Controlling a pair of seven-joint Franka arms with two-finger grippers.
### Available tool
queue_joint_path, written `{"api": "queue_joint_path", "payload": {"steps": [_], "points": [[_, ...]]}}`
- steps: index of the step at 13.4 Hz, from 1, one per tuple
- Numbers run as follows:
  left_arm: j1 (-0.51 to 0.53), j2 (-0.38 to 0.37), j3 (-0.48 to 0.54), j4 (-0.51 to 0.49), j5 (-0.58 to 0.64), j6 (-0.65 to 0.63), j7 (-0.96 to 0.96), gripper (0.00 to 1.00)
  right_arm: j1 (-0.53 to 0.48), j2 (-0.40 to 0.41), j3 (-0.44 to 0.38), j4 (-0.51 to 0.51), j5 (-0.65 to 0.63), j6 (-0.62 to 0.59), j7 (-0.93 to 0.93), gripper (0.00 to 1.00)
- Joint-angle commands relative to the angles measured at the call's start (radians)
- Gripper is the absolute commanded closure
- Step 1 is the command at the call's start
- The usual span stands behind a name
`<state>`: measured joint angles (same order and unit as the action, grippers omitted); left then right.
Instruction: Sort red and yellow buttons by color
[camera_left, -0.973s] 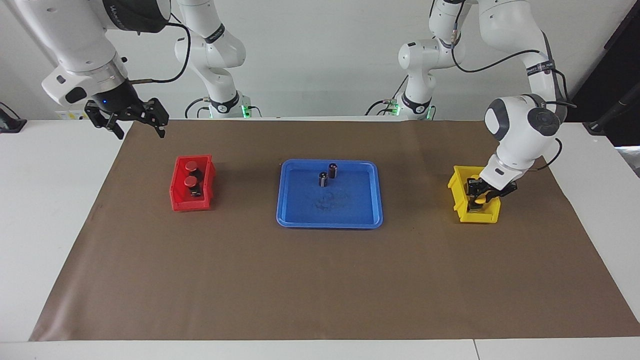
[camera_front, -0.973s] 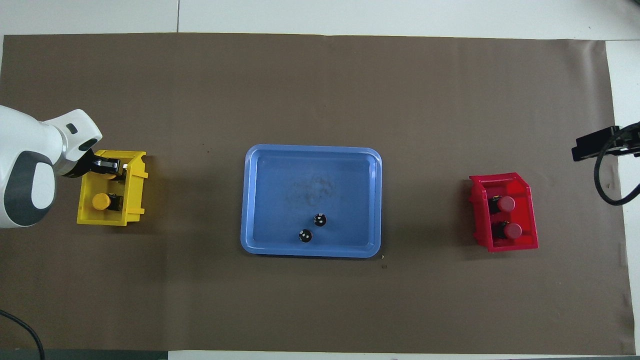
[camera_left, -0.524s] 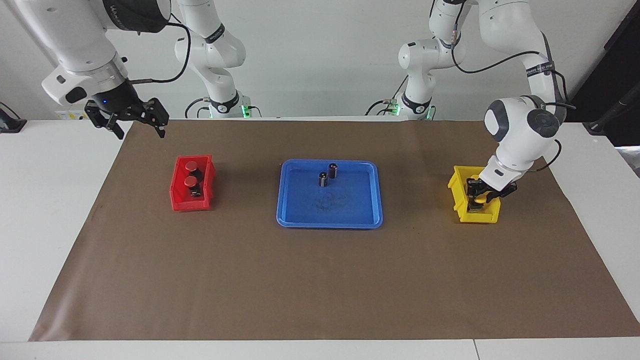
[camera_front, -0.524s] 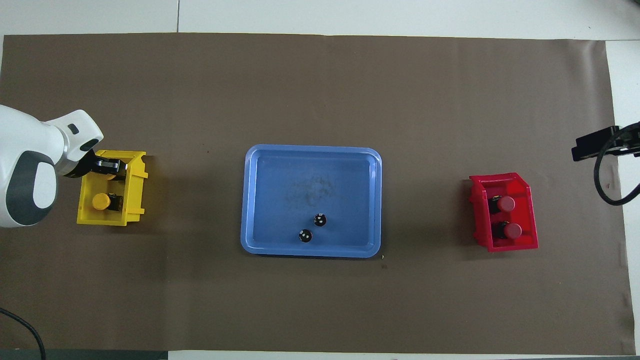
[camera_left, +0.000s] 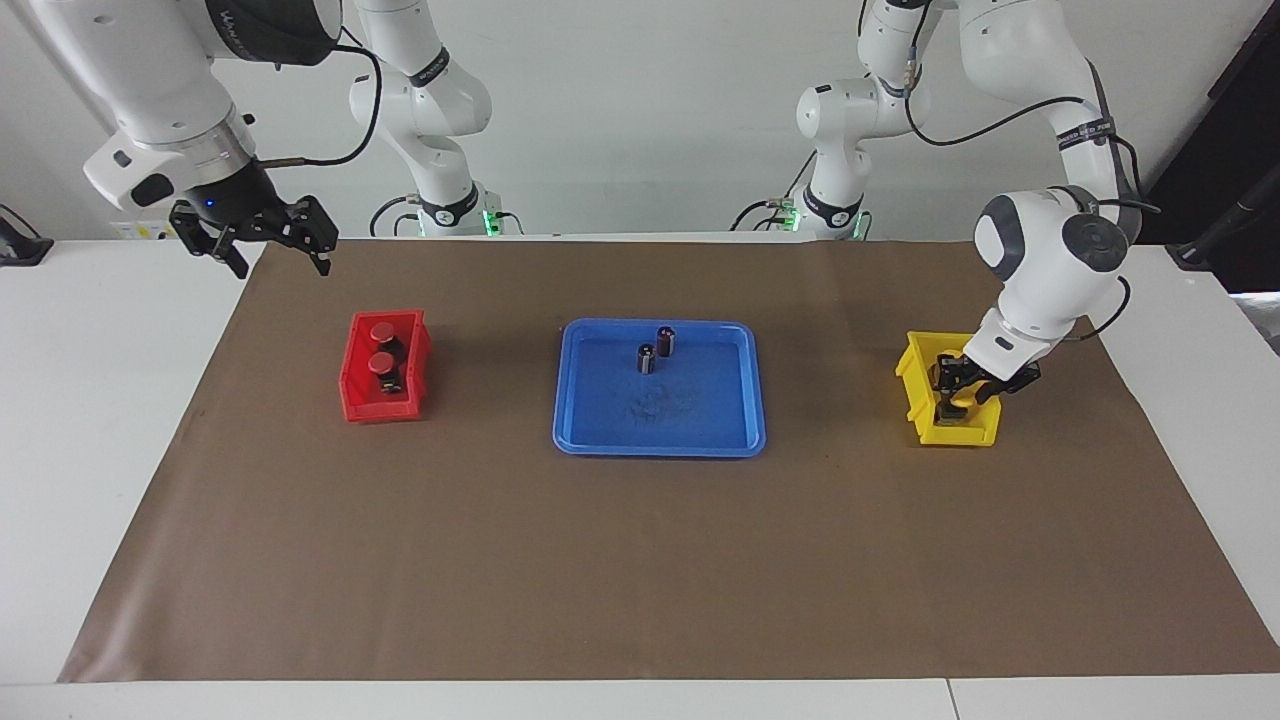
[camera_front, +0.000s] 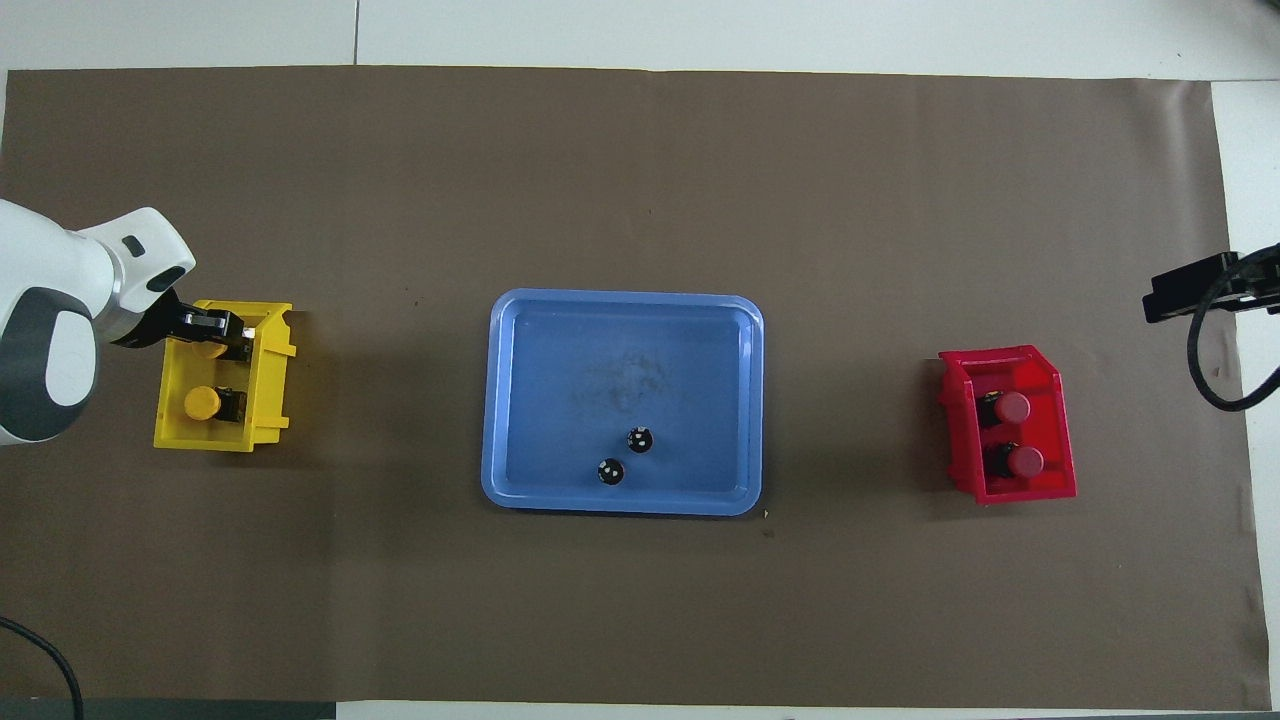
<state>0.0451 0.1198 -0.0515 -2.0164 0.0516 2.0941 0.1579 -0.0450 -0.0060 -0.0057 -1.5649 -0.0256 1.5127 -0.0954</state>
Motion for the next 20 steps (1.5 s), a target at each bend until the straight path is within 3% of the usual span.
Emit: {"api": "queue_joint_path", "payload": {"steps": [1,4,8,11,15,20], "points": [[-0.010,-0.006,0.015,0.100,-0.027,-0.145,0.022,0.28,-0.004,-0.002,0.006,0.011,-0.002,-0.019,0.014,0.00],[-0.011,-0.032,0.033,0.212,-0.027,-0.307,0.020,0.00,-0.003,-0.002,0.006,0.013,-0.002,-0.019,0.013,0.00],[-0.014,-0.123,0.032,0.269,-0.047,-0.468,0.014,0.00,-0.003,-0.002,0.006,0.013,-0.002,-0.020,0.014,0.00],[-0.019,-0.184,0.021,0.275,-0.055,-0.509,0.011,0.00,-0.003,-0.002,0.006,0.013,-0.004,-0.020,0.014,0.00],[-0.025,-0.177,0.015,0.424,-0.072,-0.710,0.011,0.00,-0.003,-0.002,0.006,0.013,-0.004,-0.020,0.014,0.00],[-0.097,-0.233,0.067,0.421,-0.070,-0.749,-0.001,0.00,-0.001,-0.002,0.006,0.013,-0.005,-0.020,0.014,0.00]]}}
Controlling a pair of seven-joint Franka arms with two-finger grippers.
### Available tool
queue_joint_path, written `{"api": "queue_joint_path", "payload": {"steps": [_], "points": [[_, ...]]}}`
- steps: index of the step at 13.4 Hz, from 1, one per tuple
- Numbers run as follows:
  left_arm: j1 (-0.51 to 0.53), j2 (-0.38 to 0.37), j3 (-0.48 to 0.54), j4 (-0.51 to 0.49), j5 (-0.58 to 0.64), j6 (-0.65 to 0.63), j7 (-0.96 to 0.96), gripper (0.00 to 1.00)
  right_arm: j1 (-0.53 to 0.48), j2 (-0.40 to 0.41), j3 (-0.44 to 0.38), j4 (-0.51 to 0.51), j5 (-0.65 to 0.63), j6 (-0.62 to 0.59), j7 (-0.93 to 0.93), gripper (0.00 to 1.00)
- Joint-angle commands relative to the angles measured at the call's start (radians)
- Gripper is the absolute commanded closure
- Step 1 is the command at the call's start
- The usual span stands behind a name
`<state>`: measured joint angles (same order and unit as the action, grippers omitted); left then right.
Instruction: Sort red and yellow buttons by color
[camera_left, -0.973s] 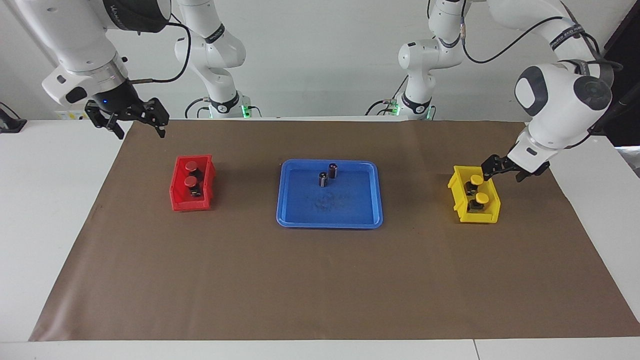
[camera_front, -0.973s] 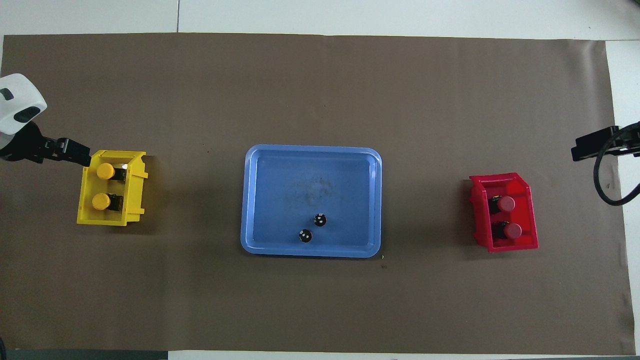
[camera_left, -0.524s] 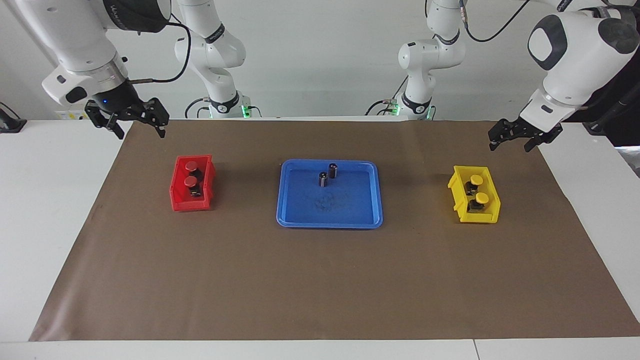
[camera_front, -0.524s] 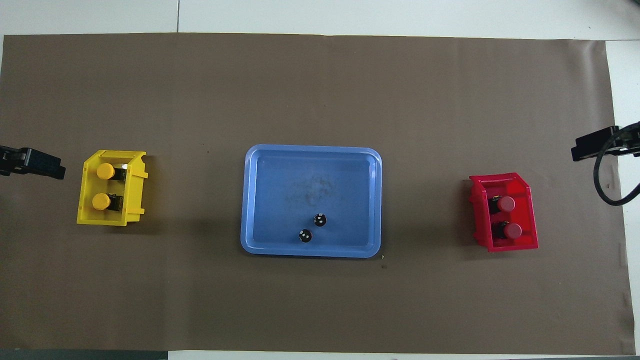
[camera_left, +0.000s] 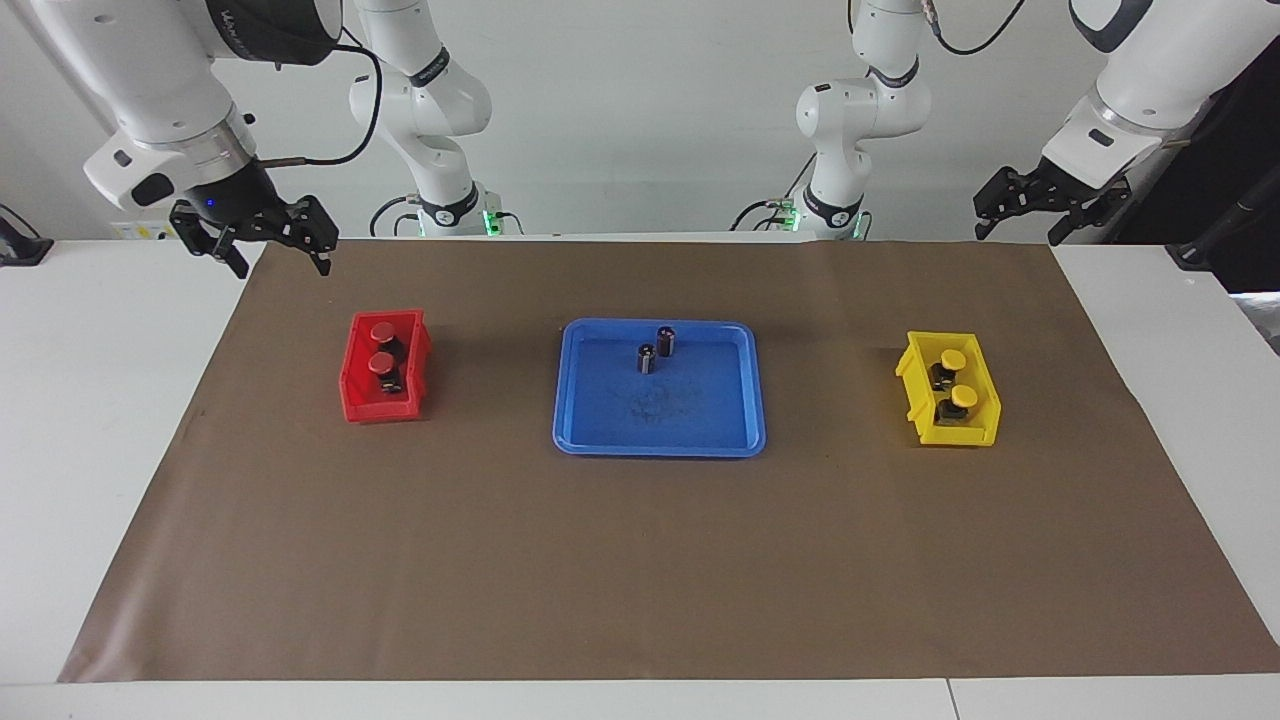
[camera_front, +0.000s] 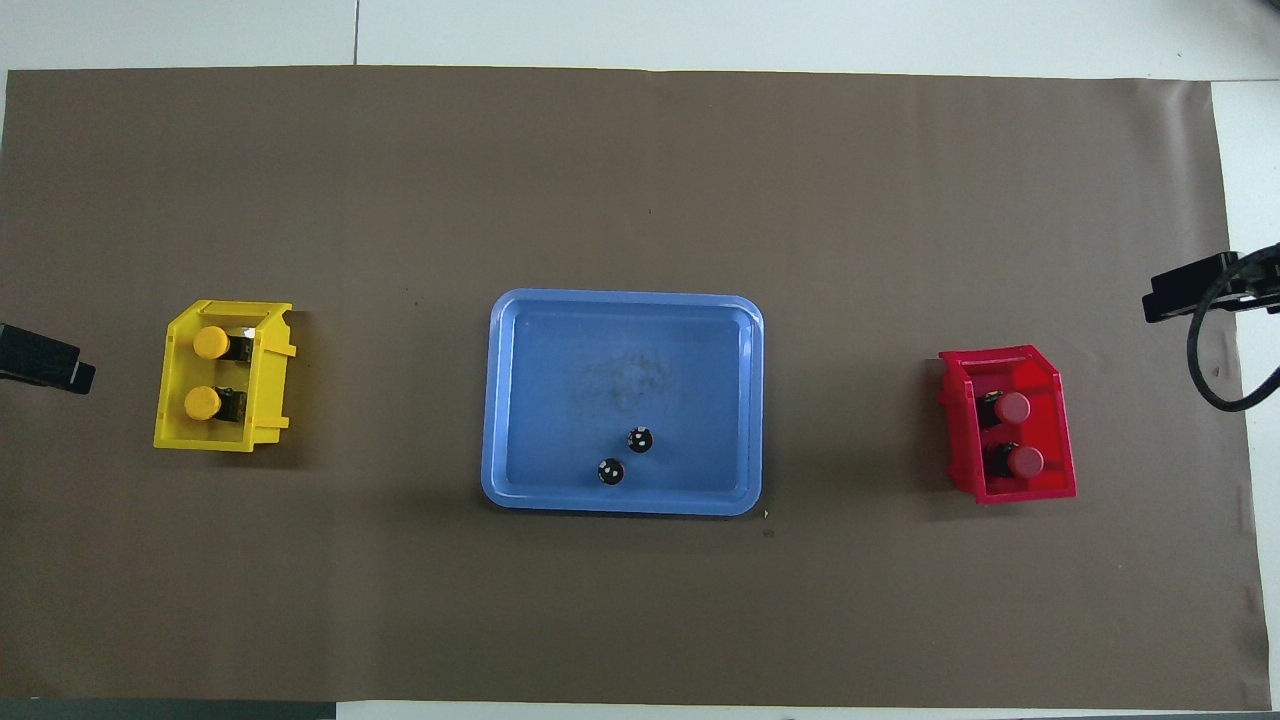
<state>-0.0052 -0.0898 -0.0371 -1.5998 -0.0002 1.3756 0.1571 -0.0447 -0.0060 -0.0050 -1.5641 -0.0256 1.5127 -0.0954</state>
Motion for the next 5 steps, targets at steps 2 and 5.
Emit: {"api": "queue_joint_path", "payload": {"steps": [2,5], "points": [[-0.067,-0.025,0.068,0.004,-0.017,-0.035,0.001,0.00,-0.001,0.000,0.005,0.012,-0.005,-0.020,0.014,0.00],[-0.065,-0.027,0.066,0.004,-0.017,-0.040,0.001,0.00,-0.001,-0.002,0.005,0.012,-0.005,-0.020,0.014,0.00]]}}
